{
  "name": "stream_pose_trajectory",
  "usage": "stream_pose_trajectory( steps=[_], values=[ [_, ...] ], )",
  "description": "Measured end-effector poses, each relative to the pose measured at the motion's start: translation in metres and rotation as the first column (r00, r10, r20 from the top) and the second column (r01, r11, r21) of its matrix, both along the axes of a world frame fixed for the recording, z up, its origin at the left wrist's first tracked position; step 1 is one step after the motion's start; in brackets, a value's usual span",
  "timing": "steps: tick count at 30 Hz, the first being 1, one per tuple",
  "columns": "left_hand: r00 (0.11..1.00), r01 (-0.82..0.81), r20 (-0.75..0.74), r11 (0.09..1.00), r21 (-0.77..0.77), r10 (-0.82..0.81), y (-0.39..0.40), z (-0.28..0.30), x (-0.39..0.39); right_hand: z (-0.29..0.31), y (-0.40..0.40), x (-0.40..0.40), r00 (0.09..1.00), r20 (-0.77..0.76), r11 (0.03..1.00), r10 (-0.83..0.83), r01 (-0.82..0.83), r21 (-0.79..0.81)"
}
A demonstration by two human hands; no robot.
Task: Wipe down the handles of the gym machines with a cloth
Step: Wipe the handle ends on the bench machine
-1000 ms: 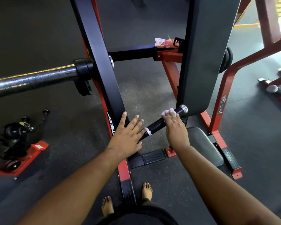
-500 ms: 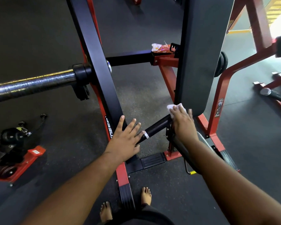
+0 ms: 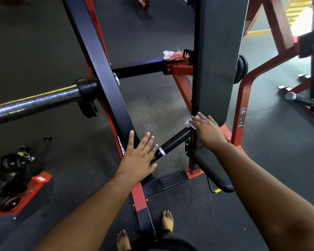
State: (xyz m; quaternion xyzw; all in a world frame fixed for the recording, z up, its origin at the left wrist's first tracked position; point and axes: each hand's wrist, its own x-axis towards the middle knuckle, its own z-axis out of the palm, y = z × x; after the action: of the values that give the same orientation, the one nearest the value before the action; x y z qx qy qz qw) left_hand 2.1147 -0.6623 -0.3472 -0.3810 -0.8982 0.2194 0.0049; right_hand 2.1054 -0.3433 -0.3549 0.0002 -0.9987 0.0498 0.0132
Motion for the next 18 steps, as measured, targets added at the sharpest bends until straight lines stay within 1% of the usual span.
stream_pose_trajectory(
  steps=[2, 4, 7, 9, 11, 12, 13, 15, 16, 18],
  values=[
    [1.000, -0.007, 0.001, 1.000, -0.011, 0.007, -0.001, 0.000, 0.001, -0.005, -0.019, 0.000, 0.999, -0.022, 0.999, -0.039, 0.039, 0.025],
    [1.000, -0.023, 0.000, 1.000, 0.015, 0.023, -0.006, -0.001, 0.001, -0.012, -0.048, 0.006, 0.998, -0.038, 0.998, -0.050, 0.051, 0.028],
    [1.000, -0.028, 0.010, 0.997, 0.077, 0.027, -0.011, -0.003, 0.003, -0.026, -0.105, 0.024, 0.997, -0.021, 0.997, 0.074, -0.074, 0.016],
    [0.999, -0.025, 0.021, 0.996, 0.086, 0.024, -0.011, -0.005, 0.003, -0.037, -0.133, 0.035, 0.986, 0.013, 0.986, 0.168, -0.167, -0.024],
    [1.000, -0.021, 0.018, 0.997, 0.075, 0.020, -0.010, -0.006, 0.003, -0.035, -0.138, 0.038, 0.970, 0.021, 0.967, 0.244, -0.241, -0.082],
    [1.000, -0.019, 0.016, 0.997, 0.069, 0.018, -0.010, -0.006, 0.003, -0.031, -0.131, 0.035, 0.965, -0.024, 0.960, 0.262, -0.263, -0.093],
    [1.000, -0.016, 0.013, 0.998, 0.068, 0.015, -0.010, -0.005, 0.002, -0.025, -0.120, 0.030, 0.967, -0.083, 0.964, 0.240, -0.248, -0.093],
    [1.000, -0.014, 0.009, 0.997, 0.073, 0.013, -0.009, -0.005, 0.002, -0.010, -0.087, 0.016, 0.982, -0.175, 0.991, 0.071, -0.090, -0.104],
    [1.000, -0.014, 0.007, 0.997, 0.074, 0.013, -0.009, -0.005, 0.002, -0.004, -0.069, 0.009, 0.983, -0.185, 0.998, -0.010, -0.003, -0.068],
    [1.000, -0.017, 0.007, 0.998, 0.068, 0.016, -0.008, -0.005, 0.002, 0.004, -0.045, -0.002, 0.991, -0.089, 0.993, -0.099, 0.104, 0.056]
  ],
)
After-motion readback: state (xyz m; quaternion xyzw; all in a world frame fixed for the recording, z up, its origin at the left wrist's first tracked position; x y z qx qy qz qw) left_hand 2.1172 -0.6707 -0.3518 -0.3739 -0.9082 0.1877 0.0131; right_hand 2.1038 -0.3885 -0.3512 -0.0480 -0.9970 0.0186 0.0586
